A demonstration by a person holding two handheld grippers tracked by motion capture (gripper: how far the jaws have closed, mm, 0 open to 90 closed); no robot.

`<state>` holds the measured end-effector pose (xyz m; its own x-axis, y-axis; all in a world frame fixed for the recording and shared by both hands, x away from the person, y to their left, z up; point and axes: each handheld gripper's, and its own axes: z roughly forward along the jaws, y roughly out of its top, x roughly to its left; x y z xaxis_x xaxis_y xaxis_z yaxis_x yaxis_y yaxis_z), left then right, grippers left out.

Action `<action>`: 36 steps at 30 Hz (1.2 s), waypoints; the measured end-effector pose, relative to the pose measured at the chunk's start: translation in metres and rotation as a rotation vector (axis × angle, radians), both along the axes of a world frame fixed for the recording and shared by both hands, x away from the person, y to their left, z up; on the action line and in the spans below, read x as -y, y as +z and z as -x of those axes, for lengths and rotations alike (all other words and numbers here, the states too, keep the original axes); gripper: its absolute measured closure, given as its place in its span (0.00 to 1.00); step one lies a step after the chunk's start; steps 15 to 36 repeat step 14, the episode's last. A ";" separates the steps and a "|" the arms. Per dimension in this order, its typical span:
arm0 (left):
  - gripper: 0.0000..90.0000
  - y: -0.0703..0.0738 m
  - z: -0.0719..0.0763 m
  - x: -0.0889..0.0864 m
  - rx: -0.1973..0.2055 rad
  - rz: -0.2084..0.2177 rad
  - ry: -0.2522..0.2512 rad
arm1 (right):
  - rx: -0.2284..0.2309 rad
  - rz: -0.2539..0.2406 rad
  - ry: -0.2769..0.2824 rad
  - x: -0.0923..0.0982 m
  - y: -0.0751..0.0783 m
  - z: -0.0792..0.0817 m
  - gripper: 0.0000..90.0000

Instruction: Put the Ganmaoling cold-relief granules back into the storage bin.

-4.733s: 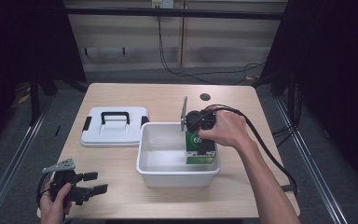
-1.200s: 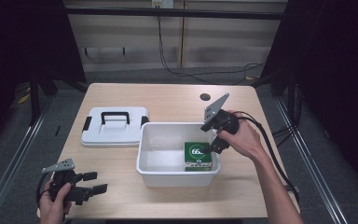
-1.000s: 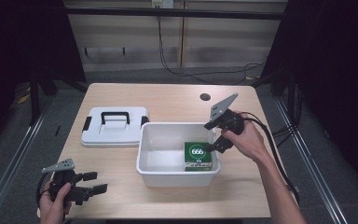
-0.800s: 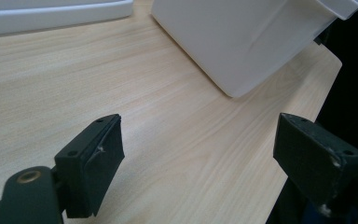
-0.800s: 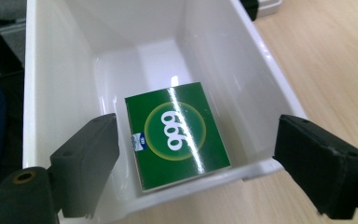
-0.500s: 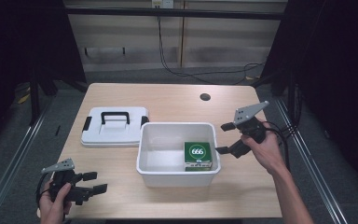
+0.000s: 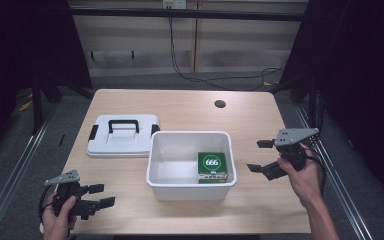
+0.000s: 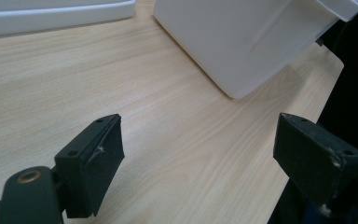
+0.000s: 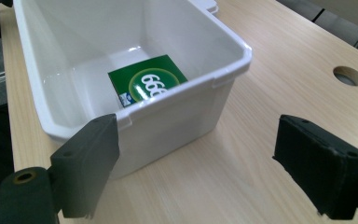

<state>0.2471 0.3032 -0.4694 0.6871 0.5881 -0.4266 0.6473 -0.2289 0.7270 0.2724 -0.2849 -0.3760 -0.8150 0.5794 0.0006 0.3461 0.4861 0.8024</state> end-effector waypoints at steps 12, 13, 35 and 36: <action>0.18 0.000 0.000 0.000 0.000 0.003 0.000 | 0.022 -0.068 -0.112 0.026 -0.041 0.025 0.15; 0.18 0.000 0.000 0.000 -0.001 0.004 0.001 | 0.025 -0.067 -0.119 0.027 -0.042 0.025 0.15; 0.18 0.001 0.000 0.000 -0.003 0.010 0.001 | 0.031 -0.084 -0.140 0.030 -0.044 0.026 0.15; 0.18 0.001 0.000 0.000 -0.003 0.010 0.001 | 0.031 -0.084 -0.140 0.030 -0.044 0.026 0.15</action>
